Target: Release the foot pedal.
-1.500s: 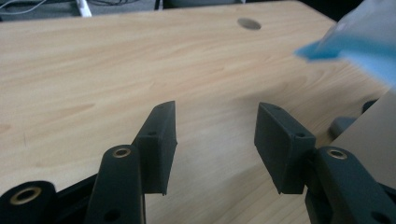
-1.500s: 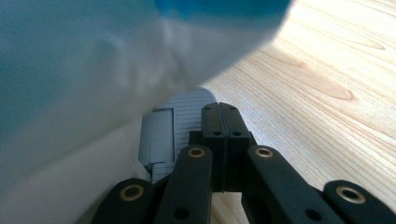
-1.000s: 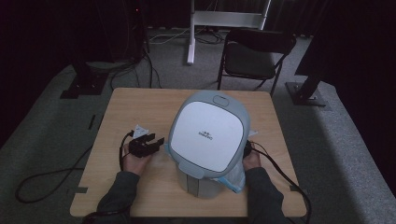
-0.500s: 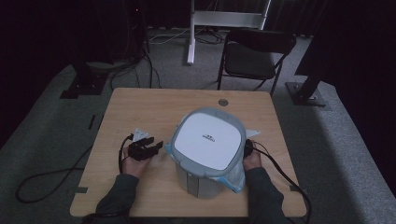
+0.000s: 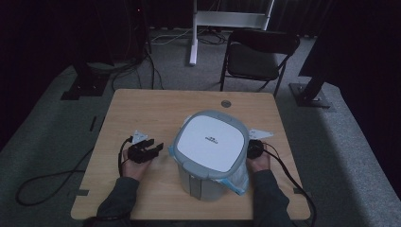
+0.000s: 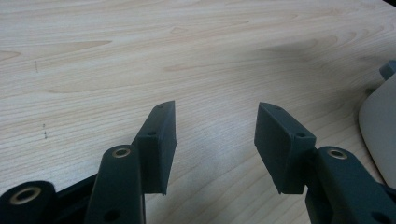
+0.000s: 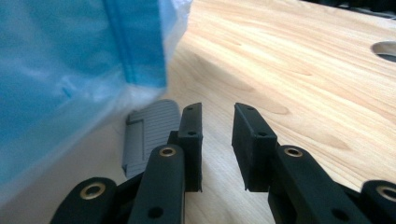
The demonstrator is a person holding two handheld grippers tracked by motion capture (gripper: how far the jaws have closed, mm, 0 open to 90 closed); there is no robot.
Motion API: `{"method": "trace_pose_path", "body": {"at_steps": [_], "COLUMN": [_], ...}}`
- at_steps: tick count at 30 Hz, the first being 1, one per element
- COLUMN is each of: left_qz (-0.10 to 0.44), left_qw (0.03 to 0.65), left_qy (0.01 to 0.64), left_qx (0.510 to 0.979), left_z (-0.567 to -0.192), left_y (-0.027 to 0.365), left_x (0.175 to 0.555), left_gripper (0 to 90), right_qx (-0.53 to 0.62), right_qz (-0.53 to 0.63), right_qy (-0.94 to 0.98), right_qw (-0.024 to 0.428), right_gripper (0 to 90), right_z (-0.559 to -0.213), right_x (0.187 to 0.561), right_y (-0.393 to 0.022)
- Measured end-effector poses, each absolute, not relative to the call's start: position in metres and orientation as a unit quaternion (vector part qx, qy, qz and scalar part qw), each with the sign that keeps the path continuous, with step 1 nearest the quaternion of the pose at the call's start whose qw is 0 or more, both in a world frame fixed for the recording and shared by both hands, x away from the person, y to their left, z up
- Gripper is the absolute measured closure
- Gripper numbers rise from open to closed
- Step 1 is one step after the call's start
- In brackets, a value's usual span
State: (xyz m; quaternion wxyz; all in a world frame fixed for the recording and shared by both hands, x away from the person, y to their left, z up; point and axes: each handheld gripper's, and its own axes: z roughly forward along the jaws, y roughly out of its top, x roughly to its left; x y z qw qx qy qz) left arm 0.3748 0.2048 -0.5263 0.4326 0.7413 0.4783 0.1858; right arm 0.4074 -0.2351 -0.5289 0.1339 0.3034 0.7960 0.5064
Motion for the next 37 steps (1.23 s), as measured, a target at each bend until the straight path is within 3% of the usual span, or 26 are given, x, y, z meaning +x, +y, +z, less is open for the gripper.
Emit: {"method": "trace_pose_path", "body": {"at_steps": [37], "left_qz": [0.189], "left_qw": [0.440], "left_qy": [0.476], "left_qx": [0.738], "left_z": [-0.523], "left_y": [0.207], "left_x": [0.373], "left_gripper": [49.1], "right_qx": [0.340], "right_qz": [0.486], "right_qy": [0.790], "right_qw": [0.156], "right_gripper": [62.5], "right_z": [-0.533], "right_x": [0.402], "right_y": [-0.254]}}
